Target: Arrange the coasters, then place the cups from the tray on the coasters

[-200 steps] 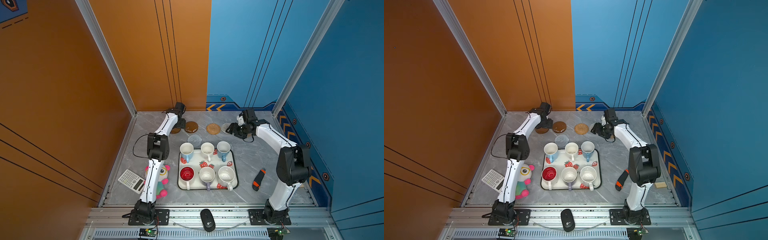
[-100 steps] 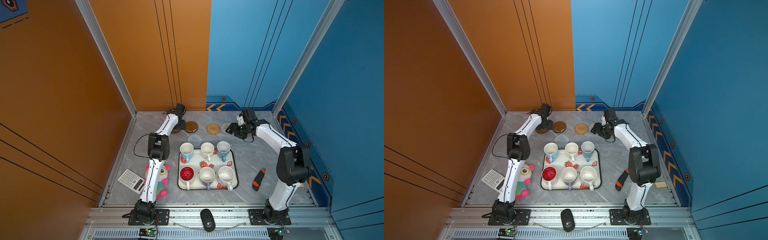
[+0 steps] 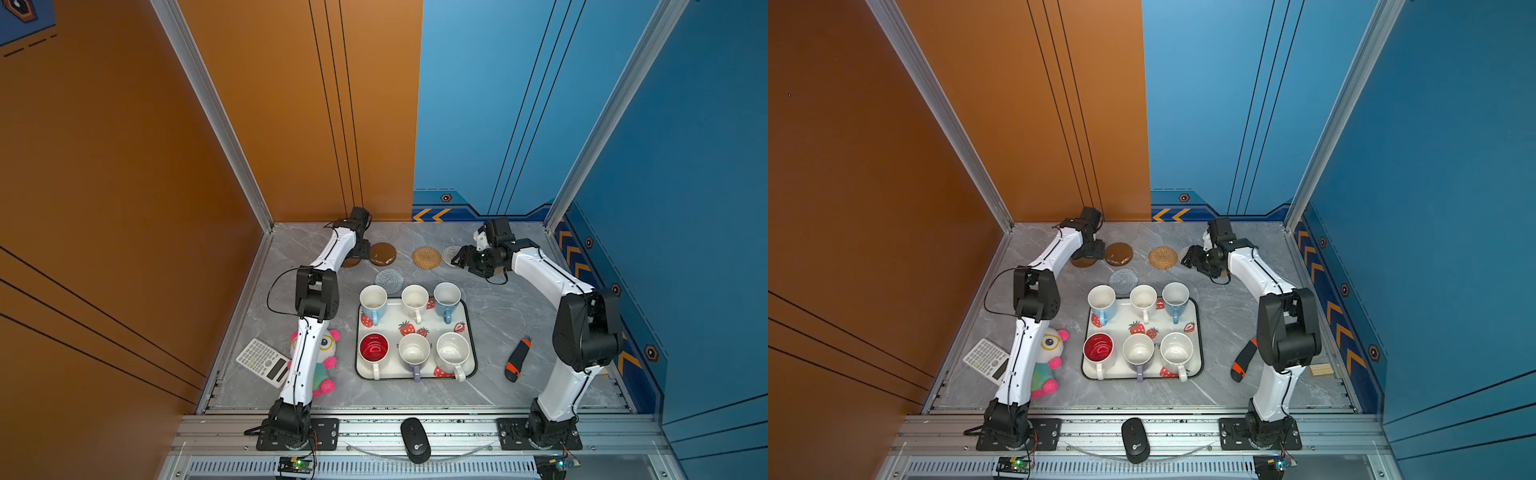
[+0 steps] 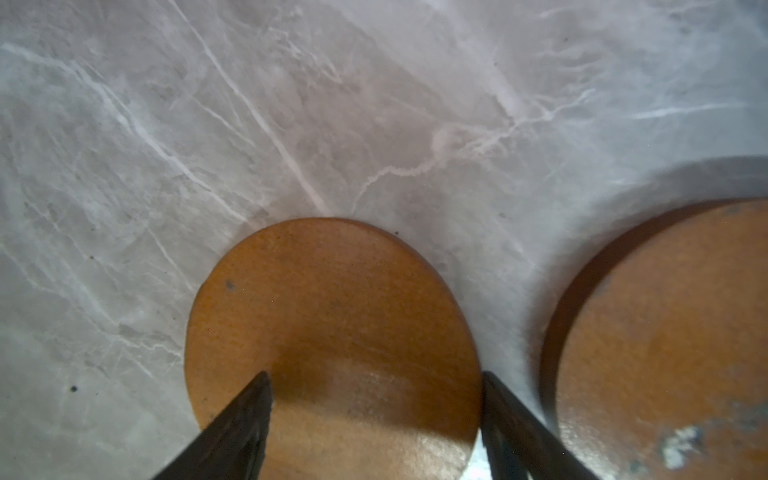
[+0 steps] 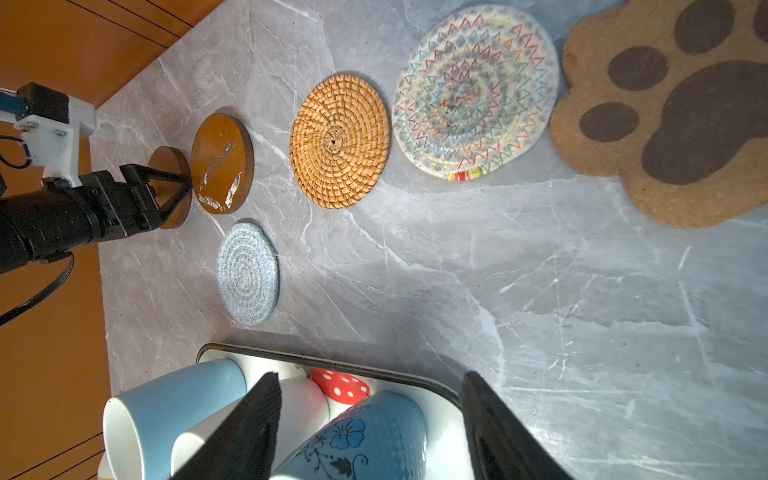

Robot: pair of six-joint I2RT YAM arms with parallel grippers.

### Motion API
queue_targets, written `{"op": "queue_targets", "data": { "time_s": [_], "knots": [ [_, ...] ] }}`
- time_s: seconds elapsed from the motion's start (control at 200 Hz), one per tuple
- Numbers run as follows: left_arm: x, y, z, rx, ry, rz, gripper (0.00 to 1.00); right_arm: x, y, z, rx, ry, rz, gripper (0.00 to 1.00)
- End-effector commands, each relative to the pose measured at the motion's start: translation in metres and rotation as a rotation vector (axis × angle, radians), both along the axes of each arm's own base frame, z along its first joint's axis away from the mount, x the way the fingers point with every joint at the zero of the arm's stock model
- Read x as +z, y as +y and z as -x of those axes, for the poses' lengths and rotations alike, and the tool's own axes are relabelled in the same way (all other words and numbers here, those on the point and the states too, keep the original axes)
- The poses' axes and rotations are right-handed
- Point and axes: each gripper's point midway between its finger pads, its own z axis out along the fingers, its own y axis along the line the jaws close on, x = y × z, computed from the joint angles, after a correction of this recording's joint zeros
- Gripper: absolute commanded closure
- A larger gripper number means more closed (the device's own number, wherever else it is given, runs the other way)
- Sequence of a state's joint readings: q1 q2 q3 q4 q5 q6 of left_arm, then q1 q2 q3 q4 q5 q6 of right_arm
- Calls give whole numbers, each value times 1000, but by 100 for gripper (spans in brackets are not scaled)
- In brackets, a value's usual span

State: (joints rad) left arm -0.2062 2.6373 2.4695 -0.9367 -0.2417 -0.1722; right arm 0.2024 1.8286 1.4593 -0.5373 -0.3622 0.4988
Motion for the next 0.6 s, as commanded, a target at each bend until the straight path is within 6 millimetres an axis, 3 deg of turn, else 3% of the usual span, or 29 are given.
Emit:
{"op": "queue_targets", "data": {
  "time_s": [0.0,0.596],
  "knots": [
    [5,15,5,12,14,-38,22,11,5,-4,0,-26,-20,32],
    [18,35,3,25,-2,-78,22,10,5,-1,1,-22,-21,32]
  ]
}}
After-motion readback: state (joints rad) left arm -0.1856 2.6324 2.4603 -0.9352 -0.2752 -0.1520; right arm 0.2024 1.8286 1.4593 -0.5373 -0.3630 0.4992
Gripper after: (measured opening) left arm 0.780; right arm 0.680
